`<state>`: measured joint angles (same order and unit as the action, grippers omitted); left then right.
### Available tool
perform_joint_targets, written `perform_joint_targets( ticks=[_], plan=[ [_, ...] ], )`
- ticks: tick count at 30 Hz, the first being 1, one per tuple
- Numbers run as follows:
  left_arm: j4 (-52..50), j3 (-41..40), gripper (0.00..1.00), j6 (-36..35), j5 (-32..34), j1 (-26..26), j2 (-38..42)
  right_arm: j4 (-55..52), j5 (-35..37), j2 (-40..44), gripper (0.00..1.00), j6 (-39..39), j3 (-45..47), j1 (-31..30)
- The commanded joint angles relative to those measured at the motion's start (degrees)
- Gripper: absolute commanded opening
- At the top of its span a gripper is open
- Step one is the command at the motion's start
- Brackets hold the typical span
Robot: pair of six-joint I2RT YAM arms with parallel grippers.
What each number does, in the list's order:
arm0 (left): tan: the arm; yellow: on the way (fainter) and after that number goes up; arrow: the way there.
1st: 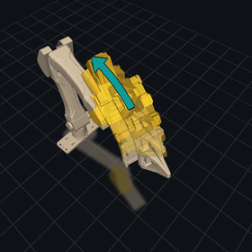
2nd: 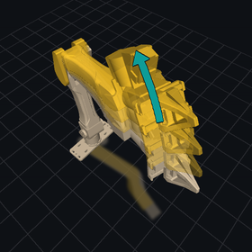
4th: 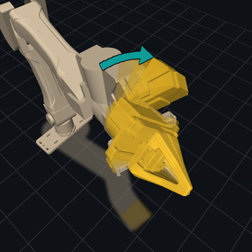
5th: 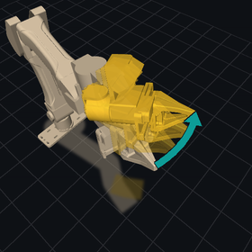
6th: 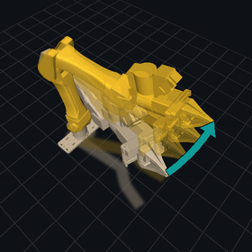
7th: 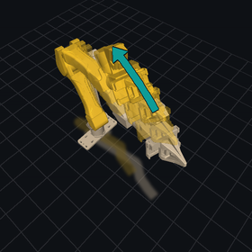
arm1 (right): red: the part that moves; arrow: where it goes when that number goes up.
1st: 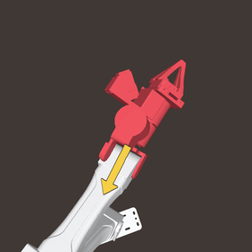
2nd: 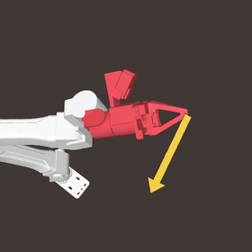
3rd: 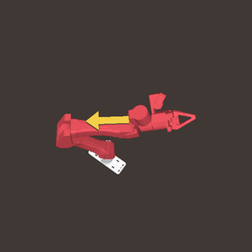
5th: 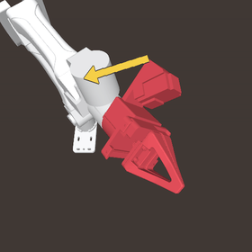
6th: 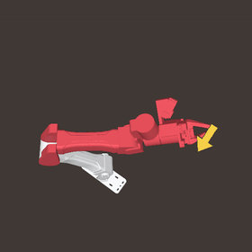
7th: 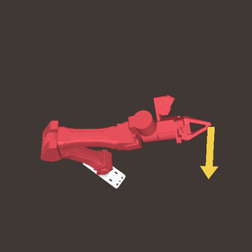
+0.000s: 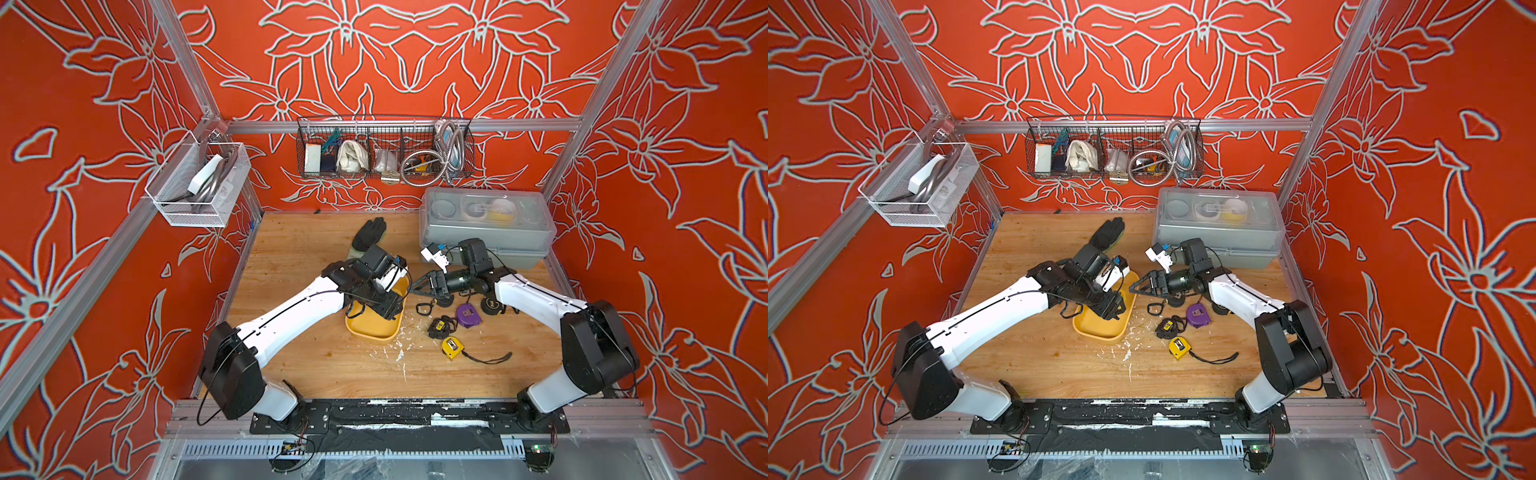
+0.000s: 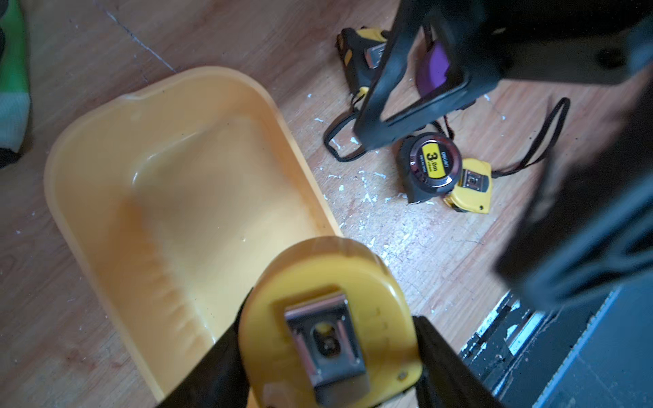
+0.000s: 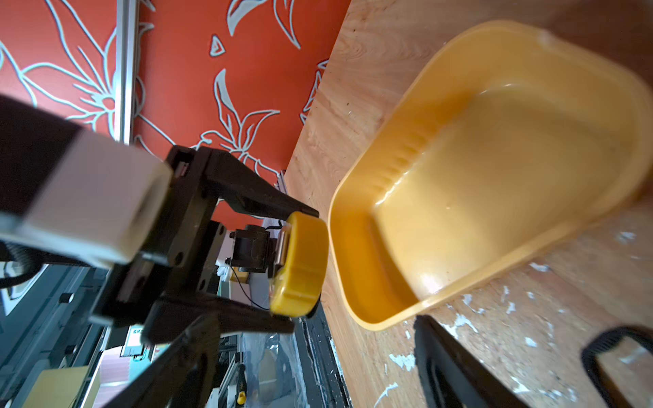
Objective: Take the tape measure out of the storage box
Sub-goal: Pick up the tape measure from the storage box, then place the tape measure at the center of the board.
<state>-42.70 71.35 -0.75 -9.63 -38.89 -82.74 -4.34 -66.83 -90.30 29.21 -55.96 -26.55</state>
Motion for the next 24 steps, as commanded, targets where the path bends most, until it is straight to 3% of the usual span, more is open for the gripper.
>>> perform_joint_targets(
  ticks=[1,9,18,24],
  plan=[
    [1.21,1.13,0.54,-2.19,-0.62,-1.26,1.22,-1.12,-2.06,-1.22,0.86,0.26,-1.60,-2.03],
    [2.18,2.11,0.54,-2.84,1.15,-3.51,0.03,-0.41,-4.17,-2.73,0.75,1.09,-2.75,-4.50],
    [3.32,3.39,0.55,-3.20,3.95,-4.83,-1.36,1.87,-6.92,-4.22,0.48,3.09,-2.66,-5.51],
    [3.32,3.62,0.68,-3.20,4.39,-5.30,-2.51,4.67,-7.02,-4.40,0.35,5.20,-2.32,-5.62]
  ],
)
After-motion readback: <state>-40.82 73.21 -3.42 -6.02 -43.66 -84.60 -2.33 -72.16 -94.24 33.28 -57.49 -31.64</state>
